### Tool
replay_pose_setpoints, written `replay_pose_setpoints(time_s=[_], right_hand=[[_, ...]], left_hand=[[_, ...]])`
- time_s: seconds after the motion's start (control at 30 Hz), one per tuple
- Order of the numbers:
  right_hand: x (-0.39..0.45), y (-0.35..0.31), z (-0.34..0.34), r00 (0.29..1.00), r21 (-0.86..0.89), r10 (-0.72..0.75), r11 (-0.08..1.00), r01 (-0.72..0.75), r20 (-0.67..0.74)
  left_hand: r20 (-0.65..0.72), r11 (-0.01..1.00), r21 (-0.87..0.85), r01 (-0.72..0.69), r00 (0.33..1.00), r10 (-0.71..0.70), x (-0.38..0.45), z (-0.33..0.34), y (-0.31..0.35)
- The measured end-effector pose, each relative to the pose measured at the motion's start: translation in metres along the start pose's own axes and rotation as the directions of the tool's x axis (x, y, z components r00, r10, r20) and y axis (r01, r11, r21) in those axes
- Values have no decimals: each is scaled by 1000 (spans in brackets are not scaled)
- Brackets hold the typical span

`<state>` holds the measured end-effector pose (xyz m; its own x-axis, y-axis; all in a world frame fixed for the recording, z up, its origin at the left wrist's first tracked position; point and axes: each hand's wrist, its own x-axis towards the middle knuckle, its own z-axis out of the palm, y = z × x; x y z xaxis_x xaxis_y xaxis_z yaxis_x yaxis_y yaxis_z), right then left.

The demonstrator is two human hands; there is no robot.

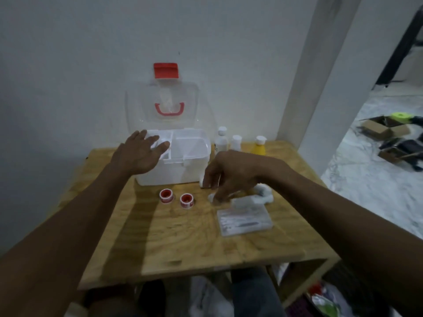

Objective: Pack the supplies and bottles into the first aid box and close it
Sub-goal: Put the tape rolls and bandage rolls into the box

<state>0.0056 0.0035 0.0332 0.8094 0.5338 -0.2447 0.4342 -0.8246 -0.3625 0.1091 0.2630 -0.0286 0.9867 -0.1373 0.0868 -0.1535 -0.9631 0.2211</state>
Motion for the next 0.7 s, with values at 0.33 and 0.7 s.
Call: replay_pose_setpoints(time_s=[0.33,0.7], right_hand=[[-21,-5,33,952,-377,165,924,-58,258],[-4,-16,2,989,-72,18,997,-29,-144]], left_hand=[[3,1000,-1,4,1000,-4,1,0,1],[-4,1000,-2,8,1000,-8,-4,-4,4]])
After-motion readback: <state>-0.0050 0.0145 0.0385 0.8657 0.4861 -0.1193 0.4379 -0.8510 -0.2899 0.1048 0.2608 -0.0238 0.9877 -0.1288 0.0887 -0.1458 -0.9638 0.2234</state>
